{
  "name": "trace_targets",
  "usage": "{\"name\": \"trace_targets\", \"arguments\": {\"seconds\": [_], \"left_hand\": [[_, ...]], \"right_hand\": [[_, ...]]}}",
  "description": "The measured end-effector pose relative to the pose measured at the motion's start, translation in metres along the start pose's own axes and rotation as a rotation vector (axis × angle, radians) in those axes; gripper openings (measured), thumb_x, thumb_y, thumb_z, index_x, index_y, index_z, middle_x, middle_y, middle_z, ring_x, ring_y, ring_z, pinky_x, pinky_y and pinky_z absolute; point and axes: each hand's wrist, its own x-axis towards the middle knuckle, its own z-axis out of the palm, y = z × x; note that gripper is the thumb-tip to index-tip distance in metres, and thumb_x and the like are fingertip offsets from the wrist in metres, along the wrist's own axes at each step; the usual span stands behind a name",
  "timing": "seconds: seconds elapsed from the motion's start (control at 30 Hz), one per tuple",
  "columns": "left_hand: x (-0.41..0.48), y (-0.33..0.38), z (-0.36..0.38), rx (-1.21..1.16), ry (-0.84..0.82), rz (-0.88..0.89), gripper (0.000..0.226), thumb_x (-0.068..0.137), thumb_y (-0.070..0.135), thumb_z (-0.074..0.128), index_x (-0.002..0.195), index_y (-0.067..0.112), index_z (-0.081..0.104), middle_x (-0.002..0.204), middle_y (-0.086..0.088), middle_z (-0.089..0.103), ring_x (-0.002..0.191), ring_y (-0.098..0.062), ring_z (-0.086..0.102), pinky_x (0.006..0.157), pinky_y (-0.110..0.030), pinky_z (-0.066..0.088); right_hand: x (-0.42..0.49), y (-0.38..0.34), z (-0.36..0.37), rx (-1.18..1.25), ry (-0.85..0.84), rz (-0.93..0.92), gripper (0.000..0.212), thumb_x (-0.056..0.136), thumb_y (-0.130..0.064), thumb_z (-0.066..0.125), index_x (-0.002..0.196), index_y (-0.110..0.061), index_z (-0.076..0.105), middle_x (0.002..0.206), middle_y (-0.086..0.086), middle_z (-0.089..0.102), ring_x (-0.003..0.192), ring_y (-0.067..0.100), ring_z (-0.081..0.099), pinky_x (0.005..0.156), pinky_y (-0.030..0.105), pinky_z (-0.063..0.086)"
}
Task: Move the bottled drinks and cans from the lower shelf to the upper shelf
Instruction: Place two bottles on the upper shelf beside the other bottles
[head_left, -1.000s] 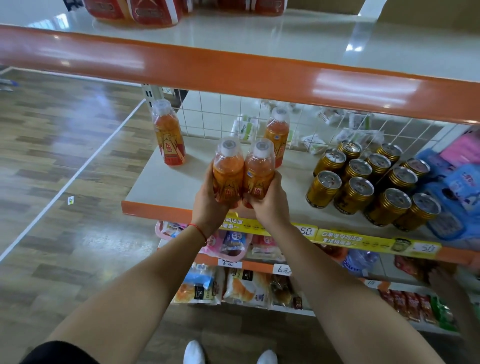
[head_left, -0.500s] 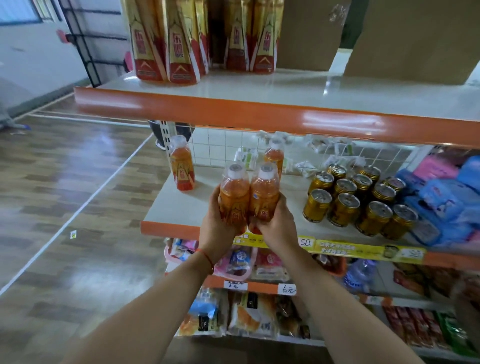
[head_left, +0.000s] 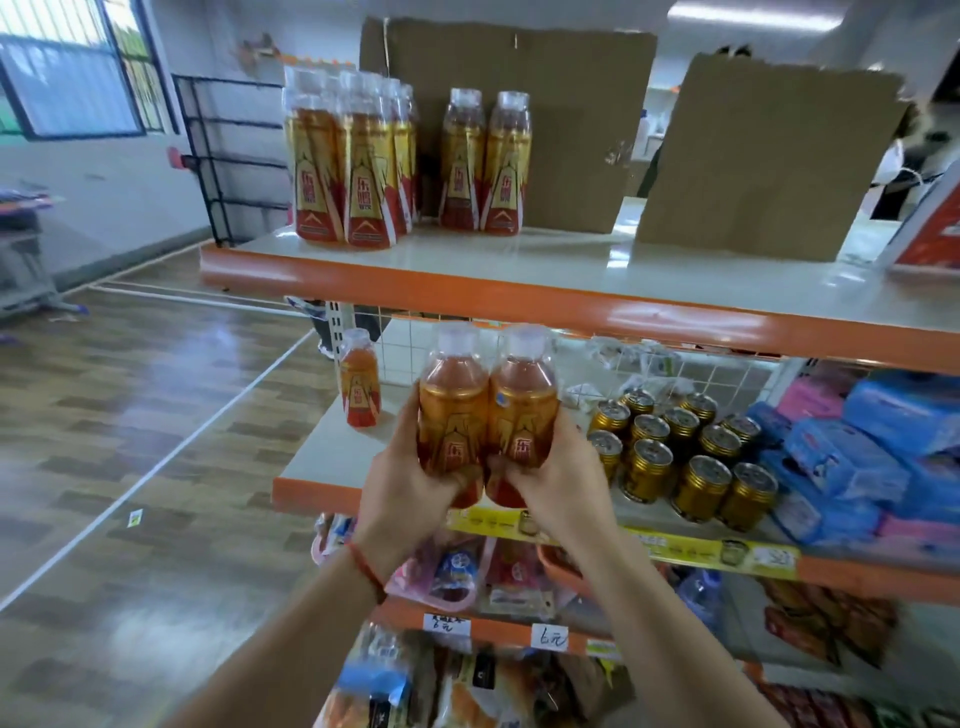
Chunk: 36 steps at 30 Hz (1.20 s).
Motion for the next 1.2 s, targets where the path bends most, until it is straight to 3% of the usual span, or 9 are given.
{"name": "trace_targets", "arguments": {"seconds": [0.13, 0.27, 0.47, 0.67, 0.73, 0.83, 1.0, 1.2], "left_hand": [[0.008, 0.043, -0.023, -0.118, -0.009, 0.092, 0.092, 0.069, 0.022, 0.088, 0.144, 0.040, 0.036, 0.102, 0.013, 0.073, 0.091, -0.003, 0.070, 0.081, -0.038, 0.060], [0.019, 0.082, -0.044, -0.193, -0.022, 0.171, 0.094, 0.065, 0.028, 0.084, 0.144, 0.044, 0.034, 0.107, 0.010, 0.073, 0.098, -0.012, 0.071, 0.085, -0.046, 0.058], [0.070, 0.139, -0.068, -0.149, -0.016, 0.235, 0.086, 0.070, 0.019, 0.087, 0.140, 0.038, 0.041, 0.108, 0.015, 0.070, 0.095, -0.003, 0.070, 0.084, -0.038, 0.060], [0.146, 0.176, -0.074, -0.167, -0.004, 0.138, 0.088, 0.072, 0.012, 0.086, 0.138, 0.023, 0.029, 0.113, -0.001, 0.062, 0.098, -0.022, 0.068, 0.084, -0.042, 0.059], [0.173, 0.179, -0.073, -0.174, -0.008, 0.129, 0.081, 0.071, 0.009, 0.087, 0.130, 0.021, 0.032, 0.116, -0.003, 0.059, 0.104, -0.025, 0.065, 0.089, -0.044, 0.057], [0.215, 0.172, -0.069, -0.153, -0.016, 0.111, 0.074, 0.070, 0.009, 0.086, 0.123, 0.024, 0.036, 0.113, -0.004, 0.060, 0.099, -0.026, 0.065, 0.085, -0.045, 0.058], [0.272, 0.149, -0.049, -0.112, -0.004, 0.072, 0.071, 0.071, 0.013, 0.085, 0.125, 0.023, 0.040, 0.104, 0.002, 0.060, 0.090, -0.014, 0.062, 0.067, -0.029, 0.051], [0.313, 0.124, -0.023, -0.057, 0.024, 0.016, 0.055, 0.084, 0.008, 0.067, 0.122, 0.024, 0.032, 0.105, -0.003, 0.061, 0.093, -0.024, 0.063, 0.078, -0.042, 0.056]], "right_hand": [[-0.003, -0.038, -0.035, 0.017, 0.052, -0.104, 0.066, 0.071, -0.048, 0.079, 0.125, -0.031, 0.045, 0.105, -0.010, 0.065, 0.096, 0.016, 0.065, 0.079, 0.042, 0.056], [0.000, -0.073, -0.065, 0.042, 0.099, -0.202, 0.066, 0.071, -0.043, 0.081, 0.126, -0.032, 0.046, 0.105, -0.013, 0.066, 0.098, 0.014, 0.064, 0.082, 0.042, 0.055], [0.046, -0.123, -0.101, -0.042, 0.141, -0.280, 0.065, 0.068, -0.053, 0.079, 0.119, -0.028, 0.047, 0.102, -0.011, 0.068, 0.094, 0.016, 0.067, 0.079, 0.042, 0.057], [0.117, -0.163, -0.124, -0.076, 0.166, -0.250, 0.067, 0.068, -0.052, 0.081, 0.118, -0.019, 0.052, 0.109, -0.001, 0.067, 0.096, 0.023, 0.065, 0.082, 0.042, 0.056], [0.143, -0.170, -0.123, -0.086, 0.157, -0.232, 0.067, 0.067, -0.053, 0.080, 0.119, -0.019, 0.054, 0.109, -0.001, 0.066, 0.096, 0.023, 0.065, 0.080, 0.038, 0.055], [0.175, -0.178, -0.116, -0.067, 0.156, -0.199, 0.067, 0.069, -0.050, 0.081, 0.120, -0.017, 0.052, 0.111, 0.001, 0.065, 0.099, 0.024, 0.064, 0.080, 0.038, 0.054], [0.216, -0.177, -0.093, -0.045, 0.157, -0.096, 0.065, 0.076, -0.041, 0.079, 0.121, -0.011, 0.043, 0.117, 0.008, 0.061, 0.104, 0.030, 0.061, 0.076, 0.035, 0.046], [0.252, -0.168, -0.072, -0.010, 0.163, -0.024, 0.063, 0.081, -0.036, 0.077, 0.122, -0.009, 0.038, 0.118, 0.010, 0.059, 0.092, 0.026, 0.056, 0.075, 0.034, 0.044]]}}
